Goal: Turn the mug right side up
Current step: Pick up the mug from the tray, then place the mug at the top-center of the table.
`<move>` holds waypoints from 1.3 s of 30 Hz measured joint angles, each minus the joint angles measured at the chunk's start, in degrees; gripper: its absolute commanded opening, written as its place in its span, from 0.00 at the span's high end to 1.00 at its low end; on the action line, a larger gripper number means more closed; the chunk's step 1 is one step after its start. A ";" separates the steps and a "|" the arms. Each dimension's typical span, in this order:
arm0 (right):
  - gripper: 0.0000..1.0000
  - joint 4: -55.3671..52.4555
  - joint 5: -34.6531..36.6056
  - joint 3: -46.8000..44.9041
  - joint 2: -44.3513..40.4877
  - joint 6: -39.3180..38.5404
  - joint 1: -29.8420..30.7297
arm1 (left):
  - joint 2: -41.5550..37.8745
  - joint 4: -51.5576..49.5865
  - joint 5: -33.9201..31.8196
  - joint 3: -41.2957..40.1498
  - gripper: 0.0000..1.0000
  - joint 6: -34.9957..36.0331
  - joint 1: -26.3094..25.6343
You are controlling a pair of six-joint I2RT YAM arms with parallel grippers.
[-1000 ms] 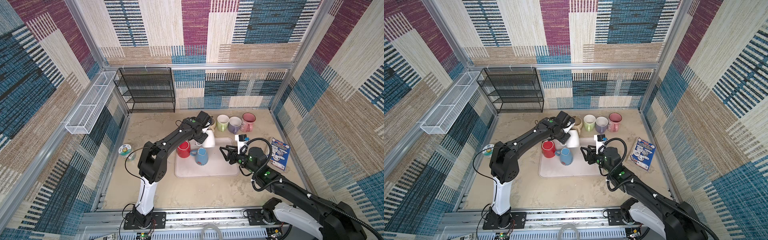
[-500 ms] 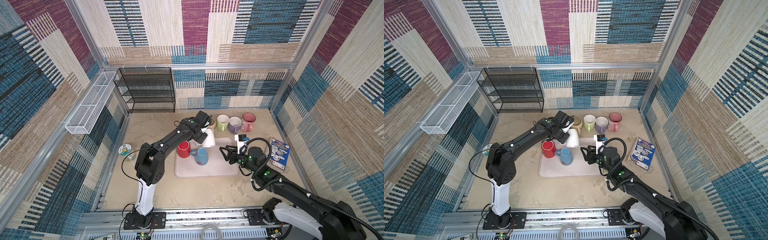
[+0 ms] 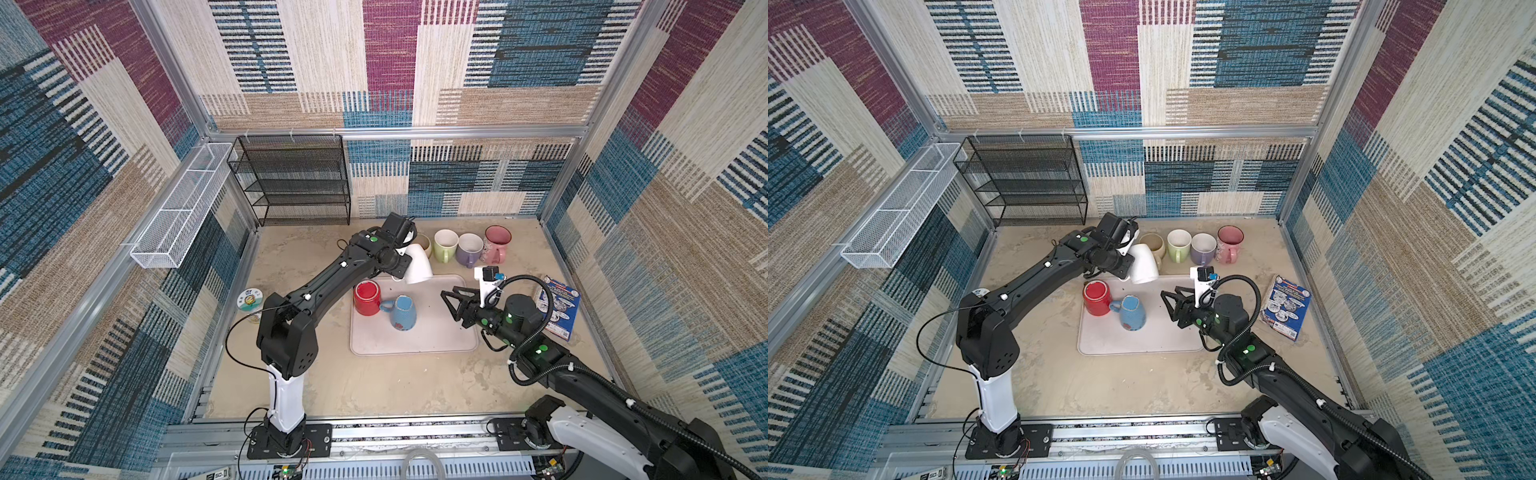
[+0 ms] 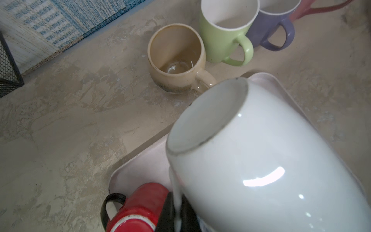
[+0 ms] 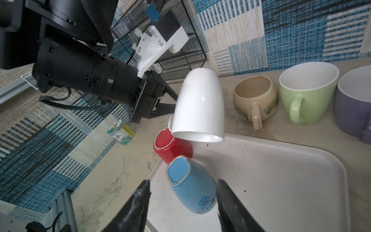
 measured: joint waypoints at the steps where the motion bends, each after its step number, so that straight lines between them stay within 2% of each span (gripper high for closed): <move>1: 0.44 0.35 -0.76 0.00 -0.46 -0.11 0.00 | -0.96 0.35 0.09 -0.44 1.00 -0.96 0.44; 10: 0.44 4.63 -7.43 -0.09 1.62 1.44 -0.04 | -13.27 7.32 6.27 -10.84 1.00 -13.22 4.81; 20: 0.45 14.97 -11.78 5.53 13.38 7.17 0.33 | -26.03 17.92 10.93 -24.00 1.00 -26.58 8.07; 28: 0.45 22.14 -11.65 12.22 23.87 9.75 3.74 | -30.58 23.43 13.44 -29.40 1.00 -33.99 8.98; 31: 0.59 24.30 -10.93 14.91 27.47 9.73 5.57 | -32.13 24.90 13.35 -30.58 1.00 -35.80 9.14; 39: 0.60 28.61 -7.96 19.80 33.97 9.97 8.41 | -34.45 26.43 13.27 -32.02 1.00 -38.86 9.25</move>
